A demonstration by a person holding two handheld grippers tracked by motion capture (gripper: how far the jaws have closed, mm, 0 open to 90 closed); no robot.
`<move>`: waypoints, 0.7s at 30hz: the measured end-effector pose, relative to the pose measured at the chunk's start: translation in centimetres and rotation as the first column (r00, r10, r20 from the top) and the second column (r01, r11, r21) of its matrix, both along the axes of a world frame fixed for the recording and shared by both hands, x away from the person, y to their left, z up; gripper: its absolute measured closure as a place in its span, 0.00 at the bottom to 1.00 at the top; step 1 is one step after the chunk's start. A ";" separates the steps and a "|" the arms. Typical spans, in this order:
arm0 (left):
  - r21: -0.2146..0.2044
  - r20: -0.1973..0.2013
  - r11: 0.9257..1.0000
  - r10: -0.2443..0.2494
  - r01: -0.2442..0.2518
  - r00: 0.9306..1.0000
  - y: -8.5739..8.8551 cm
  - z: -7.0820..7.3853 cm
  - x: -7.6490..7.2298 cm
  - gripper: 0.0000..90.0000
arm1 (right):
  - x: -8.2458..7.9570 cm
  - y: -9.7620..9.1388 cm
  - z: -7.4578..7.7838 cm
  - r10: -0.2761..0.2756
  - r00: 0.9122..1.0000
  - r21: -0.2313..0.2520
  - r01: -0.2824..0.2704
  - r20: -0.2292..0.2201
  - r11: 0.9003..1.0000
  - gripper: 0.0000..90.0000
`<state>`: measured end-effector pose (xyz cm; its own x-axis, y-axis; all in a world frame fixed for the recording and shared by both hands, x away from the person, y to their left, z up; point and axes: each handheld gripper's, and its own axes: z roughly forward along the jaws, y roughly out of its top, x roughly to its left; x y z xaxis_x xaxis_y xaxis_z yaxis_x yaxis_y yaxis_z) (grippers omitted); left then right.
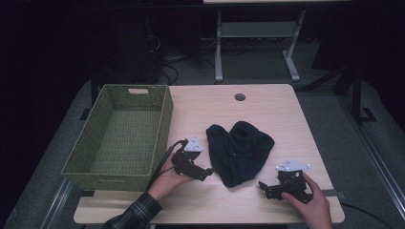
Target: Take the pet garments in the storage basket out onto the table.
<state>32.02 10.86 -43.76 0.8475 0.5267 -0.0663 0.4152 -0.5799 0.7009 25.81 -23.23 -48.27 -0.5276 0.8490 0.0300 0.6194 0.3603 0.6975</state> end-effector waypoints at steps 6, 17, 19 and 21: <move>0.043 0.002 0.999 0.014 -0.014 1.000 0.3 -0.8 -0.6 0.15 | 0.0 0.0 0.0 0.000 1.000 0.000 0.000 0.000 1.000 0.01; 0.085 -0.030 0.996 0.011 -0.009 0.999 0.1 -2.3 -1.2 0.15 | 0.0 0.0 0.0 -0.001 1.000 0.001 0.001 0.000 1.000 0.01; 0.096 -0.031 0.995 0.013 -0.010 0.999 0.0 -2.4 -1.2 0.15 | 0.0 0.0 0.0 -0.001 1.000 0.000 0.001 0.000 1.000 0.01; 0.100 -0.028 0.995 0.011 -0.008 1.000 0.0 -2.7 -1.2 0.14 | 0.0 0.0 0.0 -0.001 1.000 0.000 0.001 0.000 1.000 0.01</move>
<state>30.78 10.83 -46.44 0.8409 0.5399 -0.0368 0.4399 -0.6424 0.6275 25.80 -23.24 -48.27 -0.5269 0.8494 0.0302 0.6197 0.3596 0.6976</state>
